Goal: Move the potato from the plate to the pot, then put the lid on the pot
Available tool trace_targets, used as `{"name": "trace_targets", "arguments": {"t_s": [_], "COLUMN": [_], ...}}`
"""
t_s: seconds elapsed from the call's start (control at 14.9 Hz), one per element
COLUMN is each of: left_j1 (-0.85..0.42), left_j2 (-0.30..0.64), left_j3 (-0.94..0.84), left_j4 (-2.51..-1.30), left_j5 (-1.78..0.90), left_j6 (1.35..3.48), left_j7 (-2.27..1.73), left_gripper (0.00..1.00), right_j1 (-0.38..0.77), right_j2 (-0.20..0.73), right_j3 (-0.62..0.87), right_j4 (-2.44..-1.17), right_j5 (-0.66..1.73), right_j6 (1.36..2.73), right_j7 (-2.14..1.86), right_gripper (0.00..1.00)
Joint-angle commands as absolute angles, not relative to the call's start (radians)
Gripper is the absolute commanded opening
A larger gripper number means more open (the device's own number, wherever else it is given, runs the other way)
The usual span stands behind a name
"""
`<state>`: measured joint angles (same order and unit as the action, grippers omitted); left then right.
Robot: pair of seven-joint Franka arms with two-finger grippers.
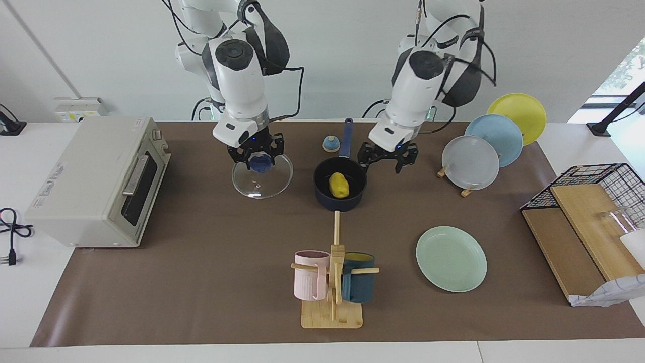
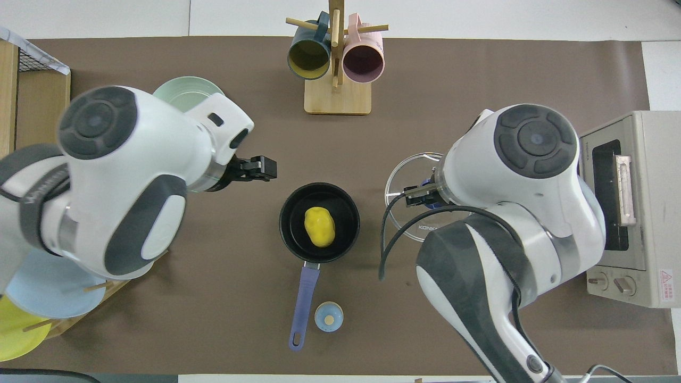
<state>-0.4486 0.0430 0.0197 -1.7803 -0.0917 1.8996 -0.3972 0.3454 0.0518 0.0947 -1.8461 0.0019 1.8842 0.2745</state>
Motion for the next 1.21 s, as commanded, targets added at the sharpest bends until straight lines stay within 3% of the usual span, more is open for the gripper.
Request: {"name": "trace_targets", "arguments": {"t_s": [0.0, 0.27, 0.61, 0.74, 0.94, 1.14], "left_j1": [-0.303, -0.157, -0.098, -0.095, -0.094, -0.094], "left_j2": [-0.003, -0.051, -0.049, -0.051, 0.007, -0.004], "left_j3": [0.015, 0.017, 0.017, 0.017, 0.017, 0.015], "left_j4": [-1.737, -1.733, -1.689, -1.674, -1.528, -1.558], "left_j5": [-0.092, -0.011, -0.009, -0.009, -0.02, -0.015], "left_j6": [1.813, 1.769, 1.681, 1.658, 1.507, 1.509], "left_j7": [-0.294, -0.057, -0.046, -0.051, -0.051, -0.051], "left_gripper": [1.0, 1.0, 1.0, 1.0, 1.0, 1.0], "right_j1": [0.44, 0.555, 0.679, 0.68, 0.686, 0.683], "right_j2": [0.11, 0.234, 0.422, 0.422, 0.423, 0.42], "right_j3": [0.092, 0.092, 0.092, 0.092, 0.092, 0.092], "right_j4": [-1.758, -1.626, -1.477, -1.479, -1.508, -1.522], "right_j5": [0.028, 0.012, -0.064, -0.064, -0.063, -0.064], "right_j6": [1.896, 1.907, 1.92, 1.911, 1.936, 1.933], "right_j7": [0.411, 0.595, 0.765, 0.764, 0.77, 0.77], "right_gripper": [0.0, 0.0, 0.0, 0.0, 0.0, 0.0]}}
